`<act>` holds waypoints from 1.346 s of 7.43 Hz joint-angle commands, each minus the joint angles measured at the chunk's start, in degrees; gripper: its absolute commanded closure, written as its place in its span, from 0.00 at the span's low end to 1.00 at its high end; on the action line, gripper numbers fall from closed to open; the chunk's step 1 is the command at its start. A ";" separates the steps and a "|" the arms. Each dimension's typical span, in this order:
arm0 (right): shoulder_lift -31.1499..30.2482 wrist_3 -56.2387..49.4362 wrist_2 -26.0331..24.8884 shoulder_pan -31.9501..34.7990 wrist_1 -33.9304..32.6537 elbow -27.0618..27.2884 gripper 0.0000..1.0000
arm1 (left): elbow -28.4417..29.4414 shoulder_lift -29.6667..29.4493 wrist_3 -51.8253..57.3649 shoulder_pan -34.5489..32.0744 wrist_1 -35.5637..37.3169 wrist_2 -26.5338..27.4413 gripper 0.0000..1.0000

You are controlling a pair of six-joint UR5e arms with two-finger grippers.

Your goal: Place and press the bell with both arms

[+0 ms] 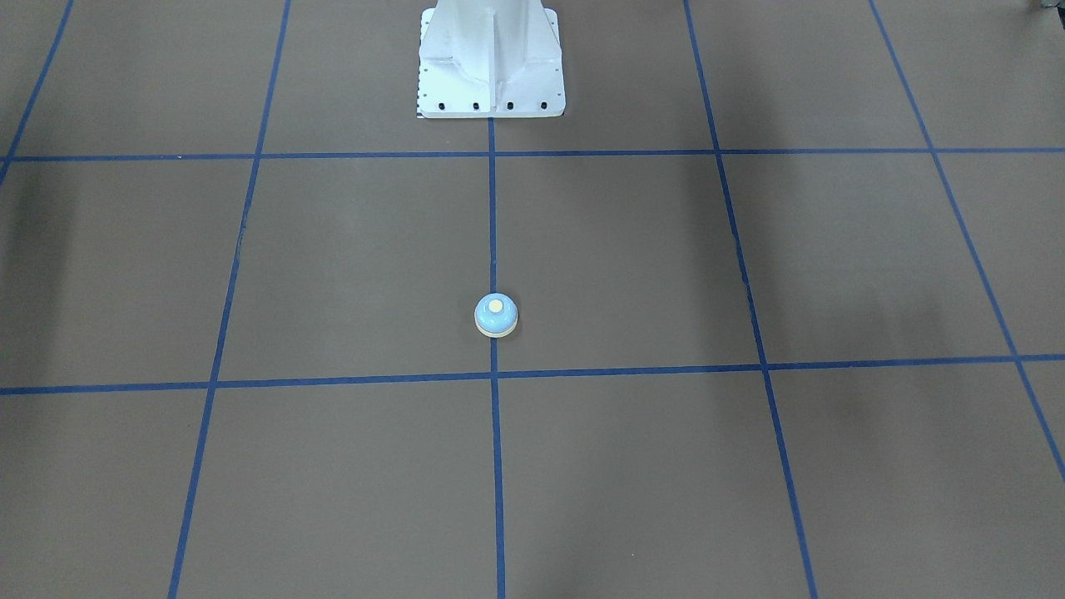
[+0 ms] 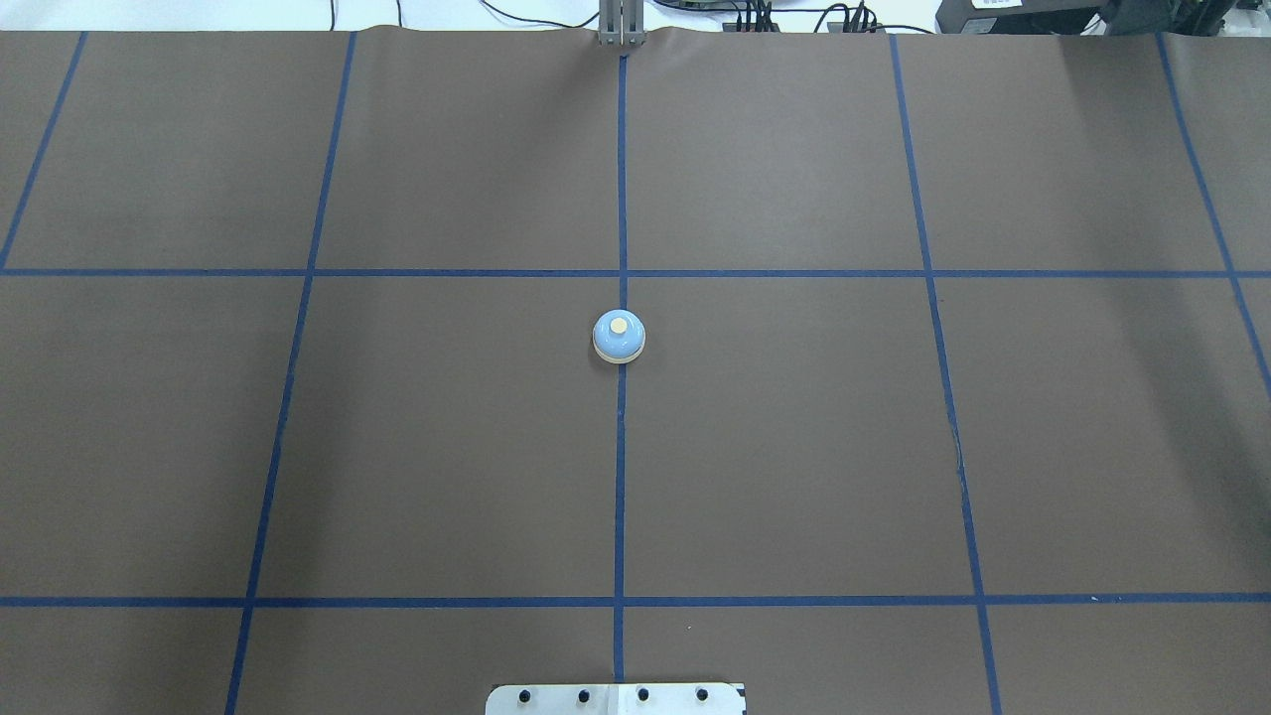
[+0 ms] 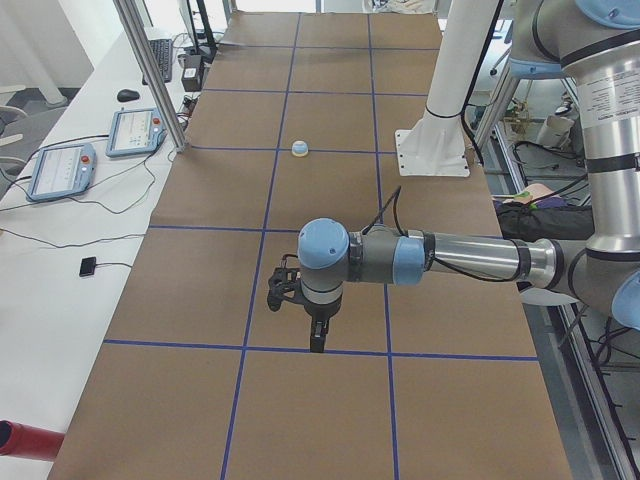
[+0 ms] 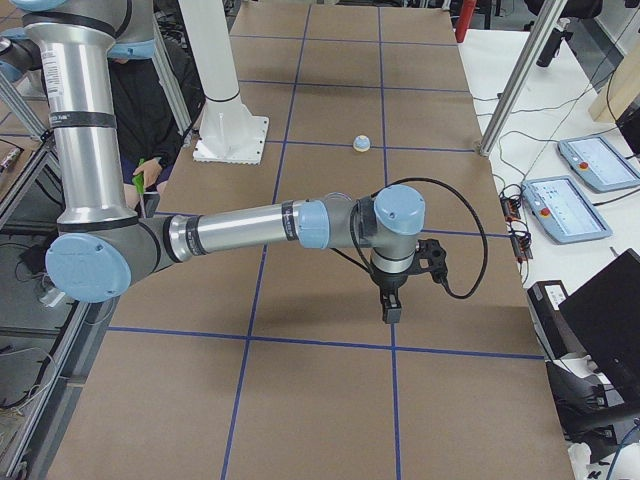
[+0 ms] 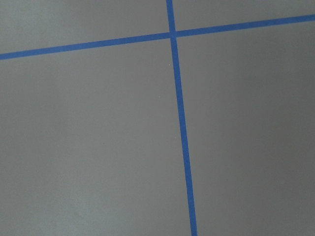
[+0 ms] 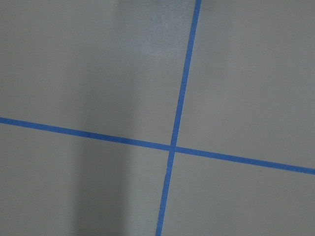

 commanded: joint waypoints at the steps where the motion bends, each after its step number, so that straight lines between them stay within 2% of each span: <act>1: -2.21 1.10 0.08 -0.12 -0.20 2.53 0.00 | 0.20 0.23 0.02 -0.36 0.36 -0.12 0.00; 3: -2.30 1.10 0.17 -0.20 -0.11 2.53 0.00 | -0.24 2.58 0.19 -1.50 0.09 0.58 0.00; 10: -2.21 1.18 0.43 -1.00 0.16 2.62 0.00 | -0.42 2.78 -0.07 -1.41 -0.17 0.49 0.00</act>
